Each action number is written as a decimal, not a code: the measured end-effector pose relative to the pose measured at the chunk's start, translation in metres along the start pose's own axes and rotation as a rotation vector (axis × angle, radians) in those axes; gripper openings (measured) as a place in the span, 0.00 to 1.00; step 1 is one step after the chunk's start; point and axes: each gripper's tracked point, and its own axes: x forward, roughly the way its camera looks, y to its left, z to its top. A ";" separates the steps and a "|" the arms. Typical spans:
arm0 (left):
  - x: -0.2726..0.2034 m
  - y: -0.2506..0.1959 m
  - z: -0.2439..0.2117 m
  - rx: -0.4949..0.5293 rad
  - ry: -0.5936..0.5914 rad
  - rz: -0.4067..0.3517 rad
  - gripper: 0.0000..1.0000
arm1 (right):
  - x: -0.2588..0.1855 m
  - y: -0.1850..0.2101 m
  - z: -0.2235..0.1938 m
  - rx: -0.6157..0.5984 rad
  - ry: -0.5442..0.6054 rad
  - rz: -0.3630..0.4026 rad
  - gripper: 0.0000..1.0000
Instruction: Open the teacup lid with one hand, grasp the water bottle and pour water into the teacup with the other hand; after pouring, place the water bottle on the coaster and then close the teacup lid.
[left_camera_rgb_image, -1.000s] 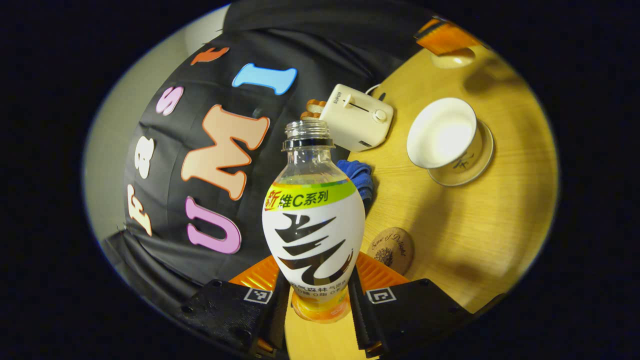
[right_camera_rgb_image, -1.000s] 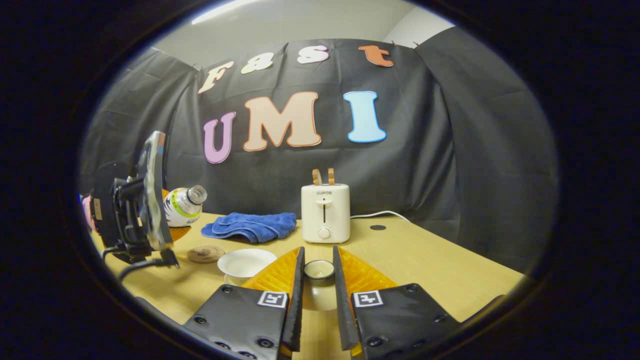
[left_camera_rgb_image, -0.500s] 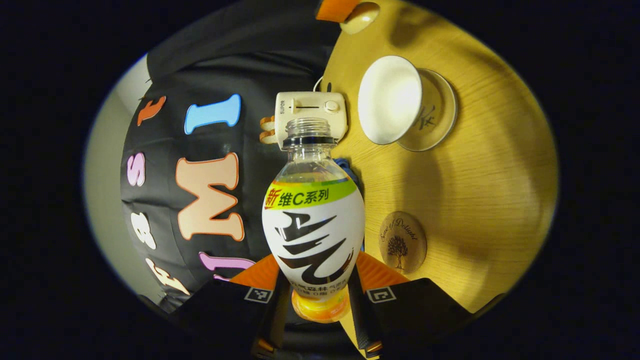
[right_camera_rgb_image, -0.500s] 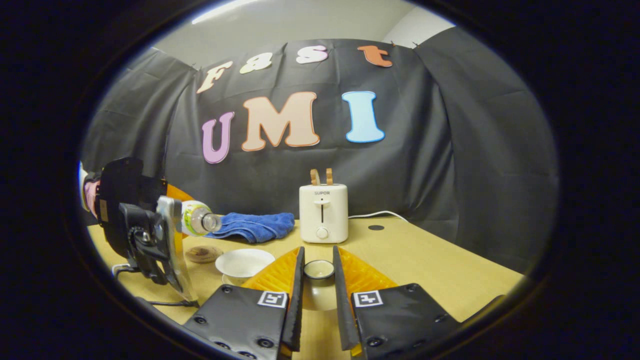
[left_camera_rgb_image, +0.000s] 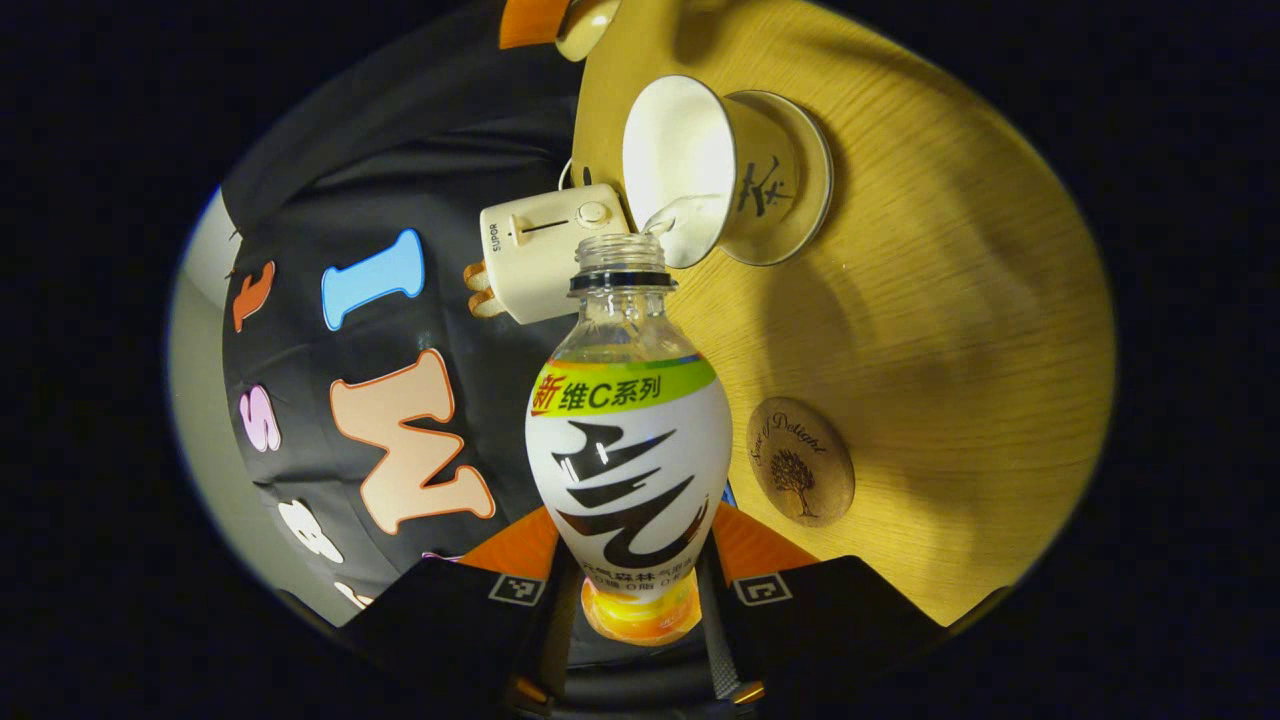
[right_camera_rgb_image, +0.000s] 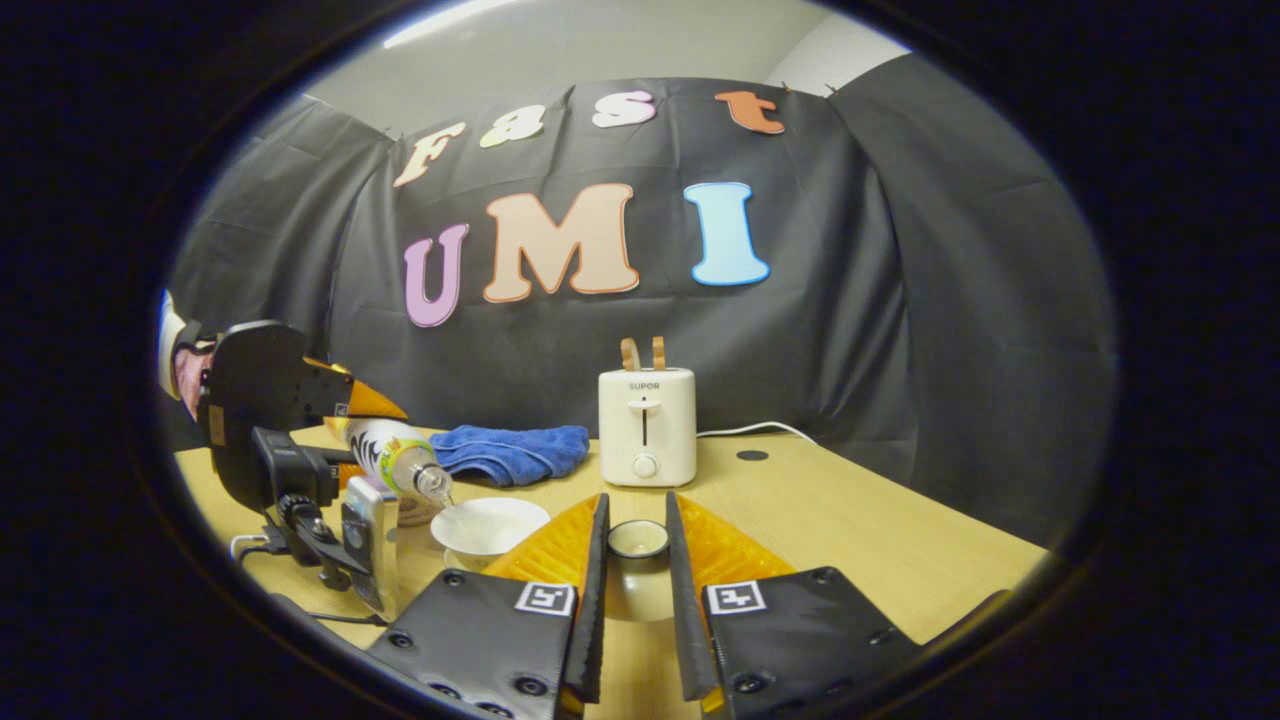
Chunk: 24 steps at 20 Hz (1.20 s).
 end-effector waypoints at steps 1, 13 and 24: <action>0.002 -0.002 0.001 0.012 0.000 -0.005 0.53 | 0.000 0.000 0.000 0.000 -0.001 0.000 0.33; 0.002 0.018 0.004 0.173 0.009 0.008 0.53 | -0.001 0.000 0.001 0.000 0.000 0.000 0.33; -0.004 0.060 0.004 0.338 0.011 0.077 0.53 | 0.000 0.000 0.000 0.000 0.000 0.000 0.33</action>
